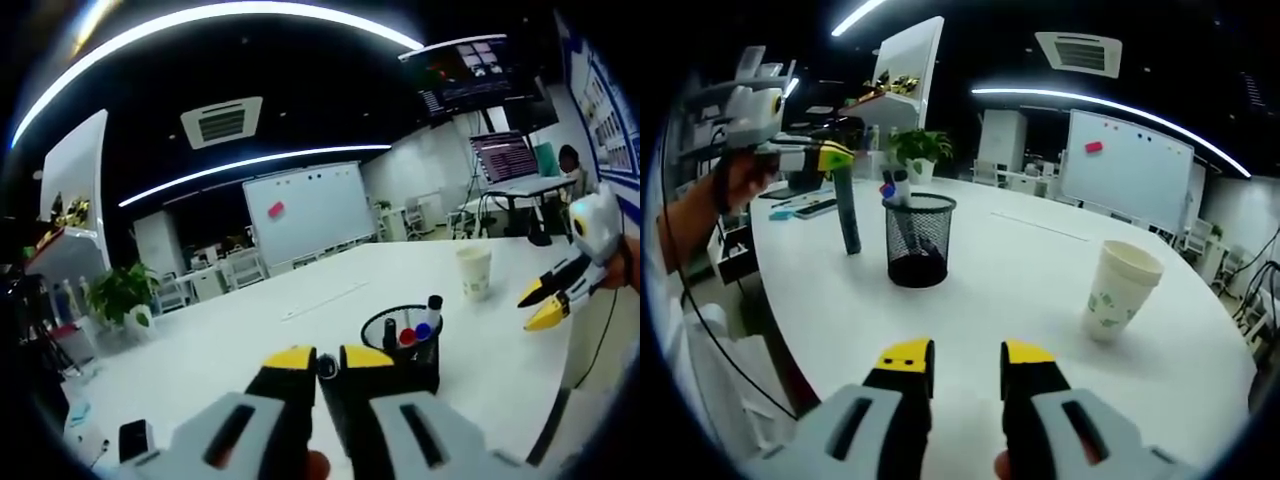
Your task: Place the scattered laser pointers and whiteboard markers into the pen holder and stack the scattered paper cups together
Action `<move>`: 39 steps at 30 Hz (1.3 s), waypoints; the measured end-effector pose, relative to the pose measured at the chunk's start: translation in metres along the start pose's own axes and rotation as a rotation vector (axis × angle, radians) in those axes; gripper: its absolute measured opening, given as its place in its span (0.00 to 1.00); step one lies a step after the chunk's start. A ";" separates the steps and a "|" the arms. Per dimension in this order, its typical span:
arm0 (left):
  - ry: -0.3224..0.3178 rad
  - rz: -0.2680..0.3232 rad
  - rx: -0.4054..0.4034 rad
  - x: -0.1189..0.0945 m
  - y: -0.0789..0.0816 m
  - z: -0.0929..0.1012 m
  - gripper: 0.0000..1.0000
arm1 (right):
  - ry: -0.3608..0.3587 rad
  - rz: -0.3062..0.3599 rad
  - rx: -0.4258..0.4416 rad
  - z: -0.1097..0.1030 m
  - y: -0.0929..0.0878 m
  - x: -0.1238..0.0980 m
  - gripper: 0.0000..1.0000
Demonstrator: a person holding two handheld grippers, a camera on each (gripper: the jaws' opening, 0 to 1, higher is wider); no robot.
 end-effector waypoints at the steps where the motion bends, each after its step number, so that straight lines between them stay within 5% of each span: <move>1: 0.000 0.000 0.000 0.000 0.000 0.000 0.10 | 0.000 0.000 0.000 0.000 0.000 0.000 0.27; 17: -0.003 0.025 0.004 -0.002 0.008 -0.004 0.10 | -0.005 0.002 -0.002 0.002 0.000 0.000 0.27; 39: 0.020 0.118 0.042 -0.007 0.037 -0.015 0.10 | -0.001 -0.005 0.004 0.001 -0.002 0.002 0.27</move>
Point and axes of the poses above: the point that each gripper's makers call its tool centre point, and the gripper's own axes: x roughly forward along the fingers, z roughly to its right, y roughly out of its top, the point moved 10 cm from there along -x, roughly backward along the fingers, and after that the axes turned 10 degrees about x, right-handed, at the moved point
